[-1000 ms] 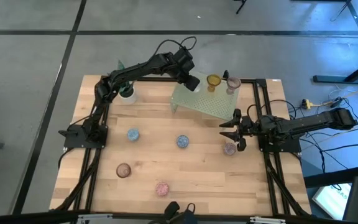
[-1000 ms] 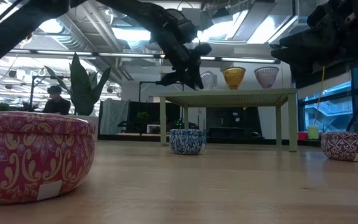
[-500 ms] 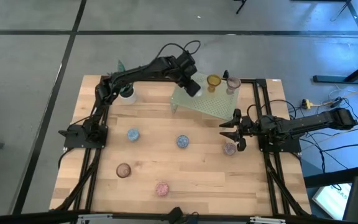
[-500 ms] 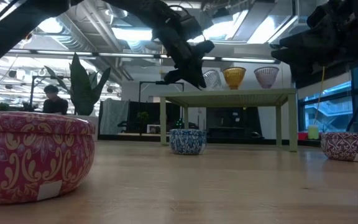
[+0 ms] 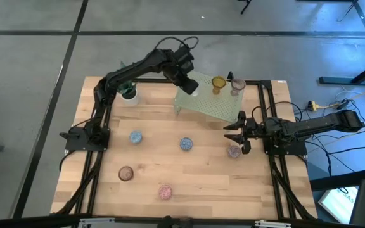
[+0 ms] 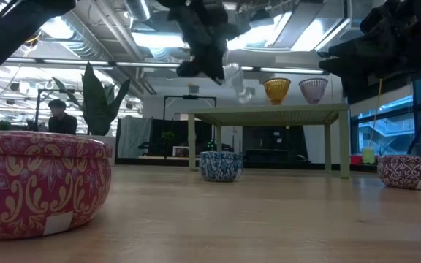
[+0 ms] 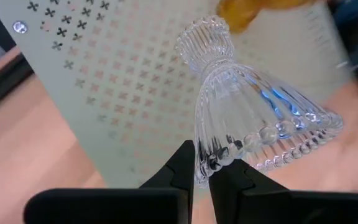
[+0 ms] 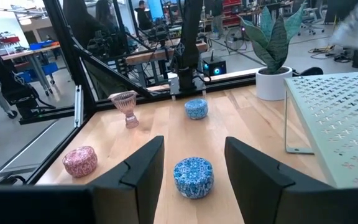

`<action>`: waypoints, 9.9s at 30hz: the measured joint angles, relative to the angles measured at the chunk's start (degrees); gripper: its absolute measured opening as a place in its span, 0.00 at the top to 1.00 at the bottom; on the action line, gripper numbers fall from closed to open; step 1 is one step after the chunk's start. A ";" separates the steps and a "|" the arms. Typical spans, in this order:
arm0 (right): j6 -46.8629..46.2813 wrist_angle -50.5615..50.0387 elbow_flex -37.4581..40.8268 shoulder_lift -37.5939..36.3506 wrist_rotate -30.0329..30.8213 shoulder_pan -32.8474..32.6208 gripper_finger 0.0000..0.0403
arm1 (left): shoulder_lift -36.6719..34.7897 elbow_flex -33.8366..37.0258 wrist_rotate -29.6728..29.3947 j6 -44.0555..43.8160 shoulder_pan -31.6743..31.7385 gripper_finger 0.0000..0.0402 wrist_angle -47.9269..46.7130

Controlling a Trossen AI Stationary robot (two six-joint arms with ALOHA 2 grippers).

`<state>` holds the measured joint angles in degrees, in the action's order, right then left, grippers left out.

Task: Pick & Place candle stick holders
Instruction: Put the transparent candle holder on the shelf aligned with the brown candle holder

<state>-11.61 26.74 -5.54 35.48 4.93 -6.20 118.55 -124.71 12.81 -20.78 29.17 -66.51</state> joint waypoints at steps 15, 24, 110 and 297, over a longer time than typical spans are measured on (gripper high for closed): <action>0.10 1.80 -0.02 0.00 6.47 0.00 0.57 | 0.55 -5.15 9.23 -15.27 5.14 0.94 -3.54; 0.47 1.73 -0.02 0.01 6.47 0.00 0.57 | 0.70 -5.16 12.68 -21.44 4.89 0.94 -8.20; 1.57 6.23 -2.33 0.02 -5.72 -0.04 0.57 | 4.50 -4.04 0.73 5.02 -26.95 0.95 -22.73; 16.58 -37.45 -31.94 8.61 -6.47 -4.24 0.57 | -14.11 43.29 -17.18 -9.85 -44.19 0.68 30.48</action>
<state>4.97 -10.71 -37.48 44.09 -1.54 -10.44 104.43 -81.41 -4.37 -30.63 -15.02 -36.03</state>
